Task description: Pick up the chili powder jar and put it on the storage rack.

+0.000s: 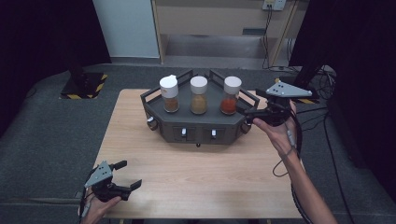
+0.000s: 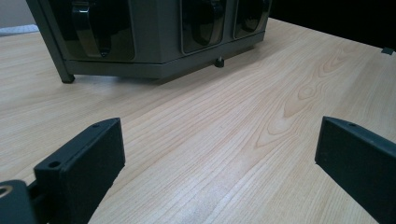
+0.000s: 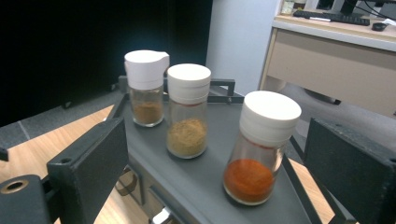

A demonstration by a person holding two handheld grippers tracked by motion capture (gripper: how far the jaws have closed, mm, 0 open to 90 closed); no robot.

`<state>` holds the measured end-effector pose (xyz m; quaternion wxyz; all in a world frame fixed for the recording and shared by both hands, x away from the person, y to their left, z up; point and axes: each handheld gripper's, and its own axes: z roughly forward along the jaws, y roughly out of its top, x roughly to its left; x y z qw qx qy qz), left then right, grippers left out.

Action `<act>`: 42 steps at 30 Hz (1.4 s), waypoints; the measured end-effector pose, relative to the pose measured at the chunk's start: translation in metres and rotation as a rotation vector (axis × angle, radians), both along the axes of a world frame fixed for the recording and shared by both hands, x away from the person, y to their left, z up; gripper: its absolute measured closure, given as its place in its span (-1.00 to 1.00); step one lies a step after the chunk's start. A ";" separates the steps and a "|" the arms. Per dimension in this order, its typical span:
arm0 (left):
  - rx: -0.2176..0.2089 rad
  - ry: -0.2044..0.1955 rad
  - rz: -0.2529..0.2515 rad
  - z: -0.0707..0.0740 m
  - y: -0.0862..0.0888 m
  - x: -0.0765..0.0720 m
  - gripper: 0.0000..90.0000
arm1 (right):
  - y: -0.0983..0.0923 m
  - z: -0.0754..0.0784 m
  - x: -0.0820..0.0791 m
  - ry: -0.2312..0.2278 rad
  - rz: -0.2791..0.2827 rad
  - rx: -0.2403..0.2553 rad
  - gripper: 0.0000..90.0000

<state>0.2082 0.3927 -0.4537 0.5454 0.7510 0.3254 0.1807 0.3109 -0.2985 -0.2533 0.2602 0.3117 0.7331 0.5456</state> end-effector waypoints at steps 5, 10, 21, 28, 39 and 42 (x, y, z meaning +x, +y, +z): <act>0.001 -0.002 0.000 0.000 0.000 -0.001 -0.99 | -0.007 -0.007 -0.014 -0.005 0.012 0.011 -0.86; 0.003 0.000 -0.002 0.000 -0.001 0.000 -0.99 | -0.016 -0.015 -0.029 -0.004 0.016 0.003 -0.86; 0.003 0.000 -0.002 0.001 -0.001 -0.001 -0.99 | -0.037 -0.041 -0.066 -0.007 -0.001 0.018 -0.88; 0.006 0.001 0.002 0.001 -0.001 -0.001 -0.99 | -0.044 -0.060 -0.085 -0.007 -0.022 0.012 -0.90; 0.007 0.000 0.001 0.001 -0.001 -0.001 -0.99 | -0.051 -0.092 -0.114 0.008 -0.041 -0.001 -0.92; 0.007 0.000 0.002 0.001 -0.001 -0.001 -0.99 | -0.052 -0.103 -0.119 0.021 -0.047 -0.008 -0.92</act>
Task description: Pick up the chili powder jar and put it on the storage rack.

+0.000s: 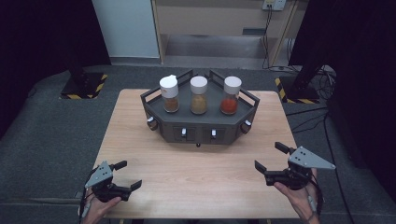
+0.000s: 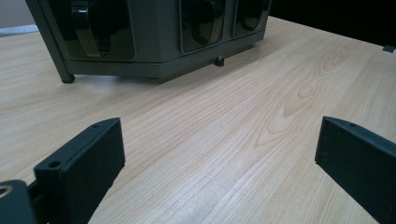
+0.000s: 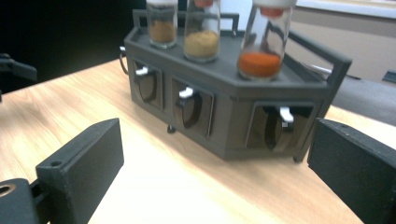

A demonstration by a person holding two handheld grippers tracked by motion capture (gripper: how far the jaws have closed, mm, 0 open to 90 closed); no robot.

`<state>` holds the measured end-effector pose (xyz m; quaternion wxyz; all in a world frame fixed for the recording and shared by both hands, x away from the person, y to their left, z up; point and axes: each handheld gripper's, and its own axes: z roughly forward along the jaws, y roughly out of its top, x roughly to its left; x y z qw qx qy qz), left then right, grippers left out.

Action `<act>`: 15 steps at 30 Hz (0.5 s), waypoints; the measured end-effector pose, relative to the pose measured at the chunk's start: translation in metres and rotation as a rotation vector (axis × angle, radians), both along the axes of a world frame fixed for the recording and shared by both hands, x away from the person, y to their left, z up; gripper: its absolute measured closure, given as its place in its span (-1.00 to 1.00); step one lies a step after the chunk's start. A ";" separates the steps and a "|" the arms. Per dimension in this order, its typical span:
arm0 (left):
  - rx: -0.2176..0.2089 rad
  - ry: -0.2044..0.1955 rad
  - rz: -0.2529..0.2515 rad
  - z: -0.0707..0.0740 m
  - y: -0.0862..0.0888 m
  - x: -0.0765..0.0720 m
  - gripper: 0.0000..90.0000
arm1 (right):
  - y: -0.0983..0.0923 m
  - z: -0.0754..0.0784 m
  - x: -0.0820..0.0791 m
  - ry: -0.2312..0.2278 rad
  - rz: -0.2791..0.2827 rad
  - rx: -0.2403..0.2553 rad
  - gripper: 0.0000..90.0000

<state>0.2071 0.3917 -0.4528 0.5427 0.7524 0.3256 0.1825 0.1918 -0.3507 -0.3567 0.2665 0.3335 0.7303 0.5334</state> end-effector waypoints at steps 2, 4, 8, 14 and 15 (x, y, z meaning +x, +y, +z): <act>0.001 0.000 -0.001 0.000 0.000 0.000 -0.99 | -0.001 -0.008 -0.002 0.012 0.001 0.004 -0.92; 0.002 0.000 -0.001 0.000 0.000 0.000 -0.99 | -0.002 -0.016 -0.004 0.019 -0.004 -0.001 -0.93; 0.001 0.000 0.001 0.000 0.000 0.000 -0.99 | -0.004 -0.031 -0.008 0.030 -0.011 0.010 -0.93; 0.001 -0.002 0.002 0.000 0.000 0.000 -0.99 | -0.009 -0.052 -0.011 0.046 -0.016 0.011 -0.93; 0.001 -0.002 0.002 0.000 0.000 0.000 -0.99 | -0.010 -0.054 -0.011 0.050 -0.015 0.013 -0.93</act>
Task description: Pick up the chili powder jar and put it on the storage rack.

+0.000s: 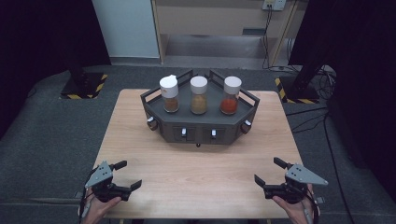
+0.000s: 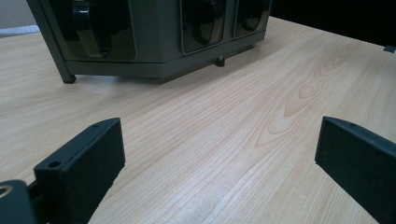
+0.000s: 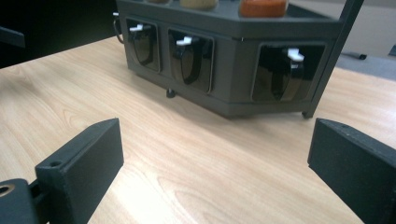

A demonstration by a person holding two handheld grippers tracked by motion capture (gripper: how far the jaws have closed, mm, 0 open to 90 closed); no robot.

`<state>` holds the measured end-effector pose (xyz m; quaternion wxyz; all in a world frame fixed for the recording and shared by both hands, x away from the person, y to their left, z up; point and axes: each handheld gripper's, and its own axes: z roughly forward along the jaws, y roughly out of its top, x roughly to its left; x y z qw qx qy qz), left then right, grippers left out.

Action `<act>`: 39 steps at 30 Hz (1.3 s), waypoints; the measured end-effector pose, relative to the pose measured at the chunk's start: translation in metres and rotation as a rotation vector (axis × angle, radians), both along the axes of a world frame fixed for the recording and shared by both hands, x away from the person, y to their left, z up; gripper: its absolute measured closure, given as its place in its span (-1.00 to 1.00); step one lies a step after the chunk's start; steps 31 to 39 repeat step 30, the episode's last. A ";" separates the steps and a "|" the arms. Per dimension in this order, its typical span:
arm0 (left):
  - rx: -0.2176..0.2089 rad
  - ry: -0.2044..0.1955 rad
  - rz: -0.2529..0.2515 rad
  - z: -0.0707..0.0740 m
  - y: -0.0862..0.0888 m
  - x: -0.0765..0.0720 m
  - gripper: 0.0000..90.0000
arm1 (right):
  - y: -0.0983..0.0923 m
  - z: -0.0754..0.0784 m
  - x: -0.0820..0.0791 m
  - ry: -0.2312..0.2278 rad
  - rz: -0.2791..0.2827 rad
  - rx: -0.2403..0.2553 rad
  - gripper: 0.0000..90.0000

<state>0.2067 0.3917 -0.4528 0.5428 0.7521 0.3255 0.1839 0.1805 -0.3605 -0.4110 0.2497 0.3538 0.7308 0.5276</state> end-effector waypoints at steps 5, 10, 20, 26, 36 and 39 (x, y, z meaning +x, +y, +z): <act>0.000 -0.002 0.000 0.000 0.000 0.000 -0.99 | -0.003 -0.009 0.001 0.020 -0.001 0.008 -0.93; 0.002 -0.005 -0.004 0.000 0.000 0.000 -0.99 | -0.005 -0.013 0.001 0.013 0.007 0.019 -0.93; 0.001 -0.013 -0.004 0.000 0.000 -0.001 -0.99 | -0.007 -0.016 0.001 0.007 0.015 0.023 -0.93; -0.001 -0.018 -0.006 -0.001 0.000 -0.001 -0.99 | -0.009 -0.018 0.002 0.015 0.007 0.034 -0.96; -0.011 -0.025 -0.002 -0.002 0.001 -0.001 -0.99 | -0.008 -0.018 0.002 0.018 -0.005 0.031 -0.98; -0.011 -0.025 -0.002 -0.002 0.001 -0.001 -0.99 | -0.008 -0.018 0.002 0.018 -0.005 0.031 -0.98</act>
